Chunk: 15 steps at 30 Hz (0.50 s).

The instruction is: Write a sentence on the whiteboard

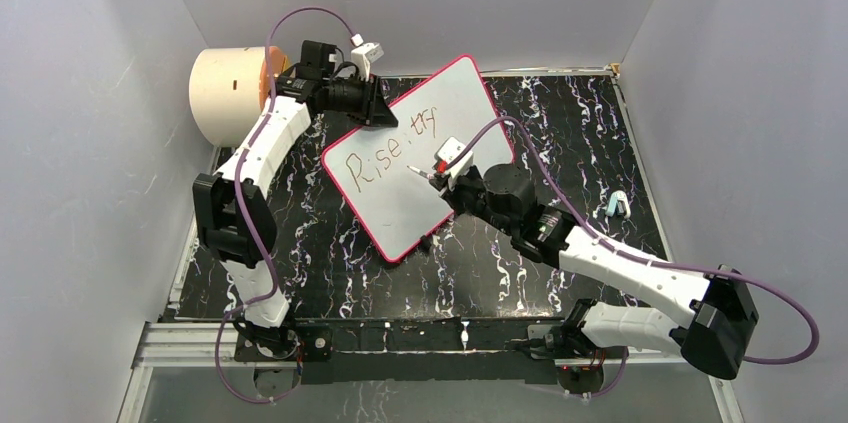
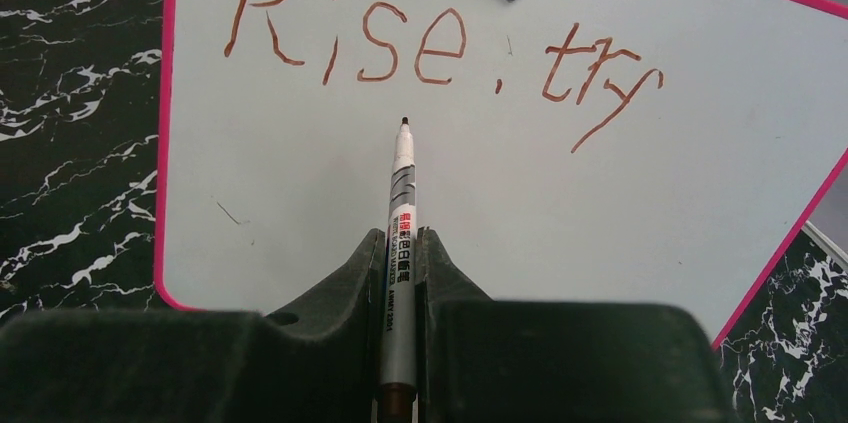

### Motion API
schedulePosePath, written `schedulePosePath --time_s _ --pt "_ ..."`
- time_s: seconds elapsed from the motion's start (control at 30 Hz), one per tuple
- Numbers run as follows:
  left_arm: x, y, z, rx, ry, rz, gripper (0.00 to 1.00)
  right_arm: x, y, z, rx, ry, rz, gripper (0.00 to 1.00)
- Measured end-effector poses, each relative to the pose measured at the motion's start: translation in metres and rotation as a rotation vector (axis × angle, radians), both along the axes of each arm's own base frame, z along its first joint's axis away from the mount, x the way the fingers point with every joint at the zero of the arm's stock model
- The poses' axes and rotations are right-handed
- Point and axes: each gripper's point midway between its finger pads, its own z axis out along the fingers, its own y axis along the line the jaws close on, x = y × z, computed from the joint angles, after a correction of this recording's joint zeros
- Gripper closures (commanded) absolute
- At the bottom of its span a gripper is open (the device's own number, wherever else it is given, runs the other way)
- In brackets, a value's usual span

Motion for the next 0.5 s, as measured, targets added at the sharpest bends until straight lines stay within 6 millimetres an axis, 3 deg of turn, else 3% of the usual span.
schedulePosePath --time_s 0.2,0.5 --pt "-0.007 0.002 -0.007 0.04 0.024 0.02 0.71 -0.007 0.0 0.002 0.008 -0.017 0.008 1.0" --pt "-0.033 0.03 0.002 0.045 0.043 0.117 0.56 -0.015 0.004 0.0 0.005 -0.018 0.025 1.0"
